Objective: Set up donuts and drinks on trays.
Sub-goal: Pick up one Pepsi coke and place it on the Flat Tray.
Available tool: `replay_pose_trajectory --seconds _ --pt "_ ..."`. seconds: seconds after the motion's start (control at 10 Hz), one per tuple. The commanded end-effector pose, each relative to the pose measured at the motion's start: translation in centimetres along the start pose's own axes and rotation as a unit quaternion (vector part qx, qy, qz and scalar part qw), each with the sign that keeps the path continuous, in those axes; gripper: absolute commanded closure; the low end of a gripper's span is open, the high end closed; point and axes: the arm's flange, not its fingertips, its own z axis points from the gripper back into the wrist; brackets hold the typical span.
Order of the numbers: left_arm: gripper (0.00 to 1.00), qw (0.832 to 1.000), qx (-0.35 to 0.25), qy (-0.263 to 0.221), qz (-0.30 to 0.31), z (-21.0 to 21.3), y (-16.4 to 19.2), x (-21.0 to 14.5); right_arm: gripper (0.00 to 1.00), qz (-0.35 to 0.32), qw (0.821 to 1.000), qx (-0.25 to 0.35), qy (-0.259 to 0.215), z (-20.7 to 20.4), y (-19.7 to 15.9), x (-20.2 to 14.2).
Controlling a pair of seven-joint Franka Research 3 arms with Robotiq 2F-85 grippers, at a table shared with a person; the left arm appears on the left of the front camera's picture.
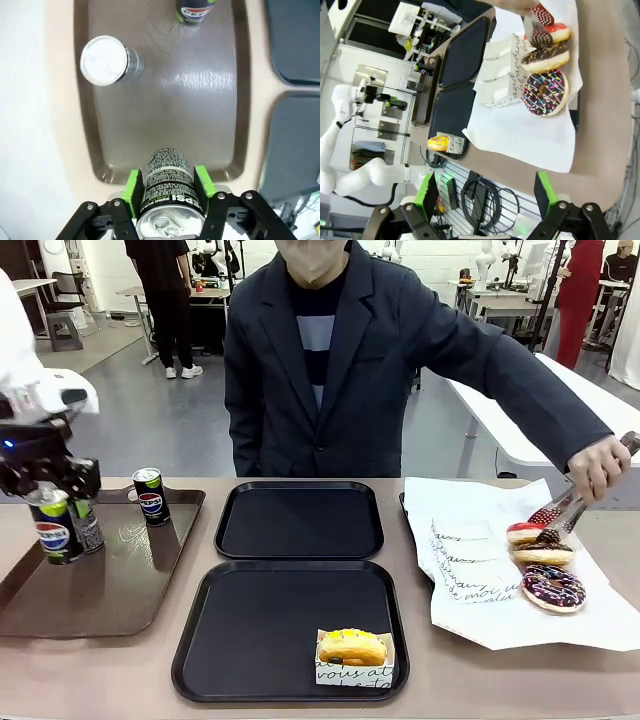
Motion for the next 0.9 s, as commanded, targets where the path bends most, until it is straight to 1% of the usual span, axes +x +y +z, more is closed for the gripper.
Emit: replay_pose_trajectory --seconds 0.0,0.1,0.2,0.4,0.5,0.6,0.8 --pt "1.00 0.999 -0.033 0.001 -0.018 2.5 1.6 -0.9 0.00 0.009 1.000 0.011 -0.009 0.0 -0.1 0.2" --pt "1.00 0.999 -0.037 0.004 -0.037 2.6 2.6 -0.9 0.00 0.009 1.000 0.011 -0.009 0.0 -0.1 0.2" --pt "1.00 1.000 -0.009 -0.005 -0.008 2.2 0.7 -1.0 0.00 0.009 1.000 0.011 -0.009 0.0 -0.1 0.2" --pt "1.00 1.000 -0.009 -0.005 -0.008 2.2 0.7 -1.0 0.00 0.009 1.000 0.011 -0.009 0.0 -0.1 0.2" --pt "0.46 1.000 -0.016 0.000 -0.020 2.8 1.4 -1.4 0.00 0.009 1.000 0.011 -0.009 0.0 -0.1 0.2" --pt "0.46 0.999 -0.018 -0.002 -0.042 2.7 0.3 -2.1 0.00 0.009 1.000 0.011 -0.009 0.0 -0.1 0.2" --pt "0.46 0.995 -0.024 0.001 -0.093 2.6 -3.9 -4.1 0.00 0.009 1.000 0.011 -0.009 0.0 -0.1 0.2"
